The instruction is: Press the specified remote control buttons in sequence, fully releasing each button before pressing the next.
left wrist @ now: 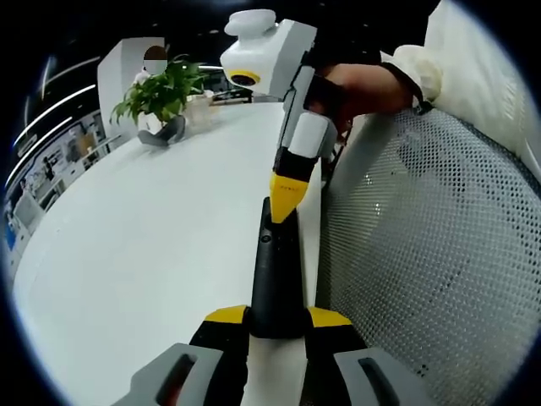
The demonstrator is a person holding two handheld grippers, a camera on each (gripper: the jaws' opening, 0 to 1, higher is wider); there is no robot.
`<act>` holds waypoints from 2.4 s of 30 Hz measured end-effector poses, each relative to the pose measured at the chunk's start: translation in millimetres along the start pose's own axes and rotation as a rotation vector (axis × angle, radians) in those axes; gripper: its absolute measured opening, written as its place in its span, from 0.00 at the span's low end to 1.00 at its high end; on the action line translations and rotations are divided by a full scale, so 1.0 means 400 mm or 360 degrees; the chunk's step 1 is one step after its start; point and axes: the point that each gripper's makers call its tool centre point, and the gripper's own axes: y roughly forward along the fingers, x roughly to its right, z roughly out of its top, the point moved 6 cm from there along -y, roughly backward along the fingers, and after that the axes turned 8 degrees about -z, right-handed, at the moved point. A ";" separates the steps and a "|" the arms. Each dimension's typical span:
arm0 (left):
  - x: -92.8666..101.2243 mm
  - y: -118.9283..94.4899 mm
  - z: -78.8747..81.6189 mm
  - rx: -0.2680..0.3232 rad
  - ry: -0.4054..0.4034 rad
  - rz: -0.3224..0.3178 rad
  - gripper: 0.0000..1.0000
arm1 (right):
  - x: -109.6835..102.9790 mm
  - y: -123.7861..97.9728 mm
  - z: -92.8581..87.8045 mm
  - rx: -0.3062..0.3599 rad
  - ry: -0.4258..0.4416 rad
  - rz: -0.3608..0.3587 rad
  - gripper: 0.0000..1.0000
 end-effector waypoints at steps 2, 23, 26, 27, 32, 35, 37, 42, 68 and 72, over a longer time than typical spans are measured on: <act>0.000 0.000 0.001 0.0003 -0.0002 0.0001 0.25 | -0.001 0.002 0.001 0.0001 -0.0021 -0.0011 0.00; -0.004 0.000 0.006 0.0009 -0.0016 0.0019 0.25 | -0.012 0.002 0.001 0.0047 -0.0212 -0.0064 0.00; -0.005 0.000 0.005 0.0007 -0.0016 0.0019 0.25 | -0.015 0.002 0.001 0.0049 -0.0240 -0.0078 0.00; -0.005 0.000 0.005 0.0006 -0.0017 0.0020 0.25 | -0.015 0.002 0.001 0.0051 -0.0248 -0.0081 0.00; -0.005 0.000 0.005 0.0000 -0.0020 0.0024 0.25 | -0.013 0.002 0.000 0.0061 -0.0249 -0.0084 0.00; -0.004 -0.001 0.005 0.0001 -0.0022 0.0026 0.25 | -0.013 0.002 0.001 0.0057 -0.0221 -0.0077 0.00; -0.003 -0.001 0.005 0.0001 -0.0020 0.0026 0.25 | -0.013 0.002 0.002 0.0049 -0.0218 -0.0076 0.00; -0.003 0.000 0.006 -0.0007 -0.0010 0.0019 0.25 | -0.017 0.001 0.001 0.0057 -0.0254 -0.0093 0.00; -0.001 0.005 0.010 -0.0015 0.0019 -0.0012 0.24 | -0.024 -0.001 0.001 0.0069 -0.0296 -0.0053 0.00; -0.002 0.005 0.011 -0.0025 0.0031 -0.0020 0.24 | -0.028 0.000 0.001 0.0079 -0.0346 -0.0075 0.00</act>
